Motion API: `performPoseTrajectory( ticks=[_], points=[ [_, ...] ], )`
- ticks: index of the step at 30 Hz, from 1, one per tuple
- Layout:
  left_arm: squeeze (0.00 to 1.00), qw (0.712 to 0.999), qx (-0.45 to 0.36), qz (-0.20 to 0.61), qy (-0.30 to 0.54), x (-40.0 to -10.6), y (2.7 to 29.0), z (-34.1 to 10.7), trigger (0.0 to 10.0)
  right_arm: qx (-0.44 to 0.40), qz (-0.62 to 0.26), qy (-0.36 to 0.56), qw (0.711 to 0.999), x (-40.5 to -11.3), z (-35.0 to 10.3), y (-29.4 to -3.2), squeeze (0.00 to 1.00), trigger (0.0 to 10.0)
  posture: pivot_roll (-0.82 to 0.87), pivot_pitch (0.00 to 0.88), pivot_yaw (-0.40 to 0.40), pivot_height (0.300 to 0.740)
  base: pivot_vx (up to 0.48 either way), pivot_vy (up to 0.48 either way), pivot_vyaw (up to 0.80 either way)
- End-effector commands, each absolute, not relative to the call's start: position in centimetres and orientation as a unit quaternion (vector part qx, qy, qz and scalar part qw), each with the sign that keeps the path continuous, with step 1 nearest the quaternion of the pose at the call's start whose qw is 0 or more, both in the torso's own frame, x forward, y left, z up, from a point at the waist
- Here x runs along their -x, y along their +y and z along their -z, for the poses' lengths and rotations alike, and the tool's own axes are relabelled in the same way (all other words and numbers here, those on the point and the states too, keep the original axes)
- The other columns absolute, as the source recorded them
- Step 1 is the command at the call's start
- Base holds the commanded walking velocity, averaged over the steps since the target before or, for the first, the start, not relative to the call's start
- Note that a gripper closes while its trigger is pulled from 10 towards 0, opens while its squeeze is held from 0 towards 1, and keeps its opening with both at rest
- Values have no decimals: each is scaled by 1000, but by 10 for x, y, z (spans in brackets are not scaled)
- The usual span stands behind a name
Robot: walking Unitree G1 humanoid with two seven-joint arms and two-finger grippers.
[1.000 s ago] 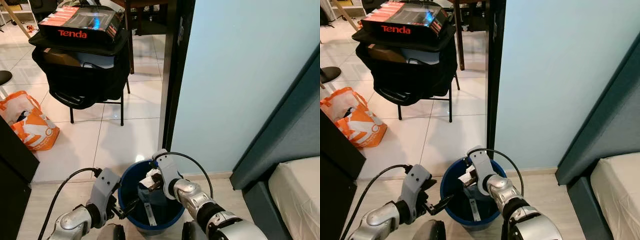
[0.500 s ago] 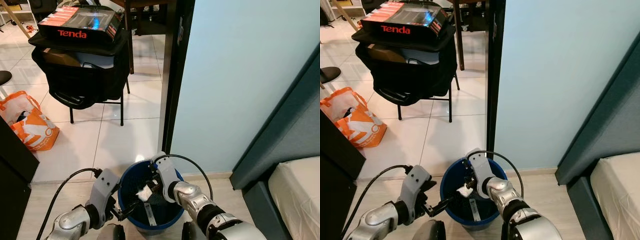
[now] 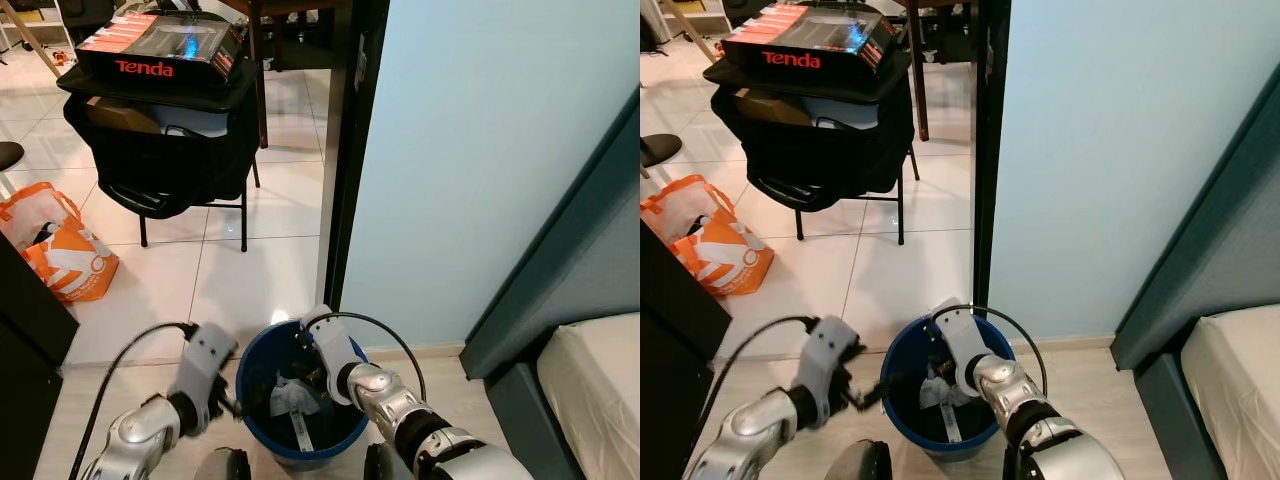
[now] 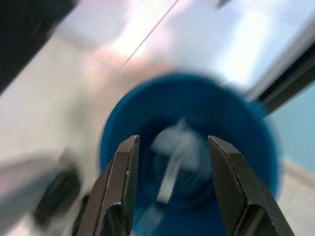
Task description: Clean up the room
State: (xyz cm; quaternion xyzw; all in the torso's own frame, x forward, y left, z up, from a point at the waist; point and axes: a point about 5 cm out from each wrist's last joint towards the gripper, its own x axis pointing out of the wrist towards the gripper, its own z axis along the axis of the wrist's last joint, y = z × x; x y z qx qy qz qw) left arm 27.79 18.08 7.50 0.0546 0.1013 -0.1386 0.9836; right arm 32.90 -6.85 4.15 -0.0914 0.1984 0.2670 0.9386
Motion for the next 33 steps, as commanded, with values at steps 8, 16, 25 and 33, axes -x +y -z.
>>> performPoseTrajectory(
  ticks=[8, 16, 25, 33],
  points=[
    [0, 980, -69, -69, 172, -269, 194, -36, 10000, 63, -197, 165, 964, -320, -33, -87, 0, 10000, 41, 66, -8, 610, 0, 0, 0],
    [0, 984, -54, -70, 156, -275, 176, -36, 10000, 39, -167, 168, 971, -324, -35, -95, 0, 10000, 27, 35, -22, 610, 0, 0, 0],
    [0, 983, -95, -73, 136, -277, 181, -39, 10000, 68, -185, 170, 965, -326, -36, -96, 0, 10000, 48, 43, -71, 610, 0, 0, 0],
    [0, 984, -117, -39, 127, -271, 185, -40, 10000, 68, -190, 178, 963, -324, -33, -97, 0, 10000, 59, 52, -85, 610, 0, 0, 0]
  ],
)
